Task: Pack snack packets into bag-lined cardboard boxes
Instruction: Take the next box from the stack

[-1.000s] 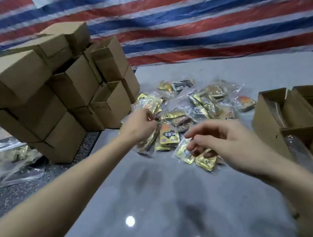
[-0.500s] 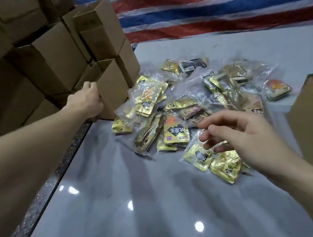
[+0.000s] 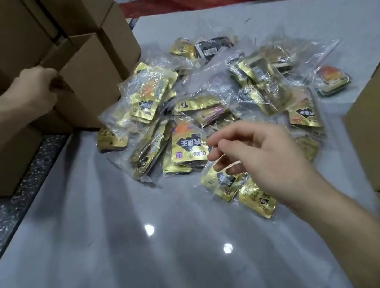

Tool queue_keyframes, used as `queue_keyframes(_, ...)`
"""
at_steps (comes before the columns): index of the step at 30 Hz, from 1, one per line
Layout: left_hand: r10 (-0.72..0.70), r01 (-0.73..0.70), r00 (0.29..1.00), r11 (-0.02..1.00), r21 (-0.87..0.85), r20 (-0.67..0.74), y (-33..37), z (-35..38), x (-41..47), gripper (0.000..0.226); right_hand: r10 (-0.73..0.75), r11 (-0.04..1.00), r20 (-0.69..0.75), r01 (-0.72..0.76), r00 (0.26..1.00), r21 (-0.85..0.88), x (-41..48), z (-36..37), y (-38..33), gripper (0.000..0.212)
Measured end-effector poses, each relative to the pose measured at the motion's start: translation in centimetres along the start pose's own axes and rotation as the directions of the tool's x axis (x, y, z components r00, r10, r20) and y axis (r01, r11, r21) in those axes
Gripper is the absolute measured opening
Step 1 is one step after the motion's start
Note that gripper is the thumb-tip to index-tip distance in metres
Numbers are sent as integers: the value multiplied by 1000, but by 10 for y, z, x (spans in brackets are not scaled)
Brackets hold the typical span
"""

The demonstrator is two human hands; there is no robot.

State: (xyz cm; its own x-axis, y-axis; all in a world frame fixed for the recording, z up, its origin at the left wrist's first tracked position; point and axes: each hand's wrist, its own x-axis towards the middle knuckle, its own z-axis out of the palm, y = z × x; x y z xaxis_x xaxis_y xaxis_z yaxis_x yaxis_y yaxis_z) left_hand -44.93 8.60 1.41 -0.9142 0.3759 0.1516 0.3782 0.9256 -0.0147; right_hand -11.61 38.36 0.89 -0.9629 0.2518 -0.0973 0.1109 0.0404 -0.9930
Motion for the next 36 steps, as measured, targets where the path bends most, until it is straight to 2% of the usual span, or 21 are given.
queue_keyframes(7, 151, -138, 974, 987, 86, -168, 13, -44, -41, 24, -18, 999, 30, 17, 999, 30, -16, 7, -14, 20)
queue_keyframes(11, 243, -243, 924, 969, 40, -294, -2, -58, -75, 36, -48, 998, 32, 47, 998, 43, -29, 6, -28, 17)
queue_keyframes(13, 285, -301, 914, 953, -12, -288, -14, -59, -99, 32, -75, 997, 33, 75, 997, 11, -35, 7, -36, 16)
queue_keyframes(15, 342, -363, 914, 929, -67, -219, -21, -62, -126, 35, -107, 994, -6, 106, 994, -34, -38, 8, -41, 13)
queue_keyframes(17, 460, -484, 867, 869, -103, -189, -15, -64, -160, 39, -142, 987, -87, 134, 986, -93, -42, 9, -44, 11)
queue_keyframes(18, 537, -564, 821, 816, -127, -195, -4, -67, -176, 35, -140, 982, -127, 122, 982, -143, -44, 8, -44, 22)
queue_keyframes(21, 727, -751, 660, 633, -189, -191, 42, -67, -224, 26, 13, 937, -184, -76, 983, -340, -54, 8, -40, 81)
queue_keyframes(22, 766, -784, 618, 585, -206, -178, 58, -64, -238, 27, 92, 905, -187, -160, 978, -393, -58, 8, -39, 91)
queue_keyframes(24, 811, -827, 557, 522, -209, -179, 86, -49, -260, 27, 247, 805, -189, -310, 950, -507, -66, 6, -32, 84)
queue_keyframes(26, 811, -827, 557, 519, -218, -179, 109, -33, -276, 29, 349, 652, -224, -407, 910, -639, -73, 0, -22, 53)
queue_keyframes(28, 731, -750, 646, 557, -356, -218, 122, -15, -288, 30, 348, 569, -286, -444, 893, -692, -80, -9, -16, 22)
queue_keyframes(29, 642, -645, 735, 561, -518, -220, 126, -6, -295, 38, 357, 567, -305, -464, 883, -681, -84, -14, -15, 20)
queue_keyframes(31, 439, -327, 893, 489, -809, -96, 128, 11, -307, 89, 378, 573, -311, -484, 872, -662, -88, -20, -16, 23)
queue_keyframes(32, 384, -157, 923, 448, -880, 30, 127, 21, -313, 113, 382, 569, -309, -485, 871, -664, -88, -21, -16, 24)
queue_keyframes(34, 381, 72, 884, 467, -882, 273, 131, 35, -322, 136, 400, 561, -301, -490, 866, -667, -89, -21, -18, 27)
queue_keyframes(36, 407, 230, 777, 526, -818, 480, 136, 52, -331, 126, 446, 567, -249, -487, 860, -664, -89, -18, -19, 27)
